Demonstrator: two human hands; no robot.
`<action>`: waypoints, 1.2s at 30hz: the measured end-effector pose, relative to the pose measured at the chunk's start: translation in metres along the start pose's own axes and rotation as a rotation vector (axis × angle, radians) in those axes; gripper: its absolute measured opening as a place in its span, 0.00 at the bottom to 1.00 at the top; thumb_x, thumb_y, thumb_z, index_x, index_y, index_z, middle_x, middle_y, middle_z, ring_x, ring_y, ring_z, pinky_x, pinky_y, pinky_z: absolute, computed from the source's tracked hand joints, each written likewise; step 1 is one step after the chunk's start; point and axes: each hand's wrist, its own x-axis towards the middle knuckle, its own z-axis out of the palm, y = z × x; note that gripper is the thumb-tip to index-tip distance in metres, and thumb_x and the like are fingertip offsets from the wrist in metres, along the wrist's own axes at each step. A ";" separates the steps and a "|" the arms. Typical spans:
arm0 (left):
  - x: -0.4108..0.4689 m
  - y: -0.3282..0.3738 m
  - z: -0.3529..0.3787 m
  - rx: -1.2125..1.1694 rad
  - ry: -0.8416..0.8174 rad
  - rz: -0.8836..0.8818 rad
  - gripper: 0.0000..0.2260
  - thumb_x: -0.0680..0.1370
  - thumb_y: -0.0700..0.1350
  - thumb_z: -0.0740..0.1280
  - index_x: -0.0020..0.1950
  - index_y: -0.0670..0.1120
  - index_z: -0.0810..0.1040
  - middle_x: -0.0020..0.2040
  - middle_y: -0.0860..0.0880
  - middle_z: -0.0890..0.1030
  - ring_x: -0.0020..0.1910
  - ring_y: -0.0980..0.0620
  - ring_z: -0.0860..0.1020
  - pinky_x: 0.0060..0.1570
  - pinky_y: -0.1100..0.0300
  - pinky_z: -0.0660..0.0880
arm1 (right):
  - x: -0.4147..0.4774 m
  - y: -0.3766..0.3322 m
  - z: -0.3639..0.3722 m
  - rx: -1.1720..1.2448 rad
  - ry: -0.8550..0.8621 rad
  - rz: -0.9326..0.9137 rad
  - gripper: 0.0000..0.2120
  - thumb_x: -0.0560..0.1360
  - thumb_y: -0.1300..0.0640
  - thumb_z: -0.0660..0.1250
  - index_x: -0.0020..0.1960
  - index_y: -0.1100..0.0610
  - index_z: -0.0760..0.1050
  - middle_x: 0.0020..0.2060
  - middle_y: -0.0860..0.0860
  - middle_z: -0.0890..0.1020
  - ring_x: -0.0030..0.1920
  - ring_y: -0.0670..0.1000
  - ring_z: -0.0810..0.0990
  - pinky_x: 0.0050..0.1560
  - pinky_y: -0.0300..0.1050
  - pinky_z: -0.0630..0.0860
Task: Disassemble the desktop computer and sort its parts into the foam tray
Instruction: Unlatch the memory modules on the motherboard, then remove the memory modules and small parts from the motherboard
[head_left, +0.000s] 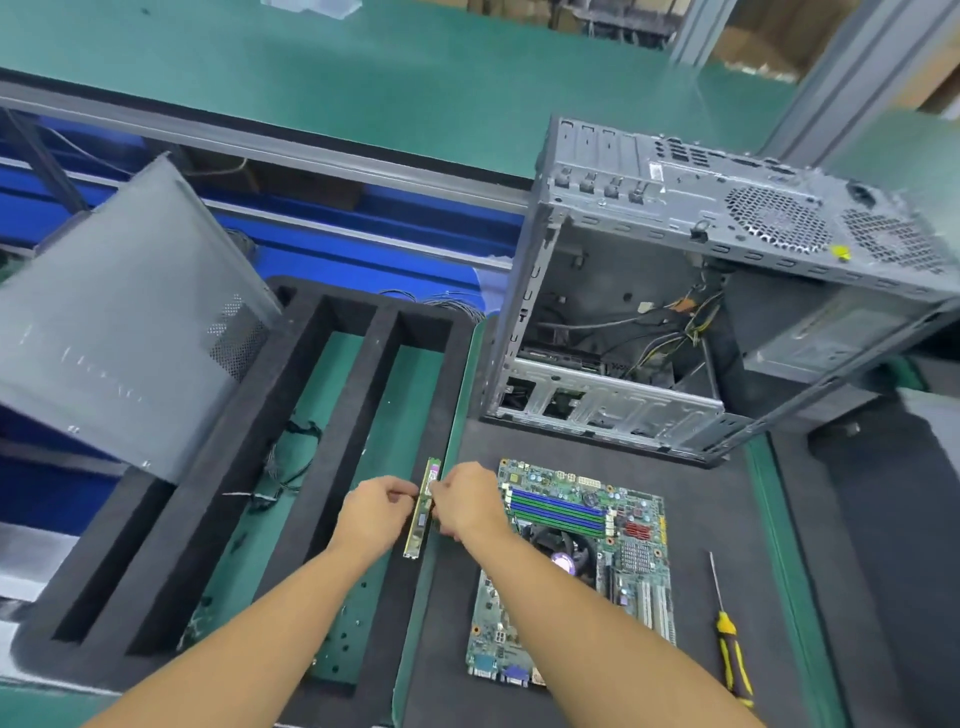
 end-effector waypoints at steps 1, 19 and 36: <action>-0.002 0.005 0.001 0.014 0.030 0.032 0.09 0.78 0.42 0.65 0.51 0.54 0.83 0.47 0.57 0.83 0.43 0.62 0.78 0.38 0.73 0.69 | -0.004 0.003 -0.008 -0.004 0.009 -0.050 0.13 0.79 0.56 0.63 0.46 0.65 0.80 0.42 0.61 0.84 0.41 0.62 0.84 0.44 0.56 0.83; -0.049 0.109 0.093 0.297 0.010 0.764 0.07 0.80 0.48 0.65 0.55 0.57 0.81 0.55 0.60 0.75 0.56 0.58 0.69 0.60 0.54 0.64 | -0.049 0.199 -0.151 -0.198 0.308 0.186 0.14 0.80 0.53 0.58 0.61 0.60 0.72 0.58 0.58 0.77 0.60 0.60 0.76 0.55 0.51 0.74; -0.057 0.109 0.133 0.943 -0.482 0.745 0.61 0.57 0.81 0.62 0.81 0.55 0.43 0.78 0.54 0.56 0.77 0.52 0.54 0.75 0.46 0.48 | -0.086 0.285 -0.168 -0.343 -0.036 0.434 0.14 0.77 0.57 0.62 0.60 0.59 0.75 0.57 0.56 0.81 0.55 0.59 0.81 0.48 0.47 0.76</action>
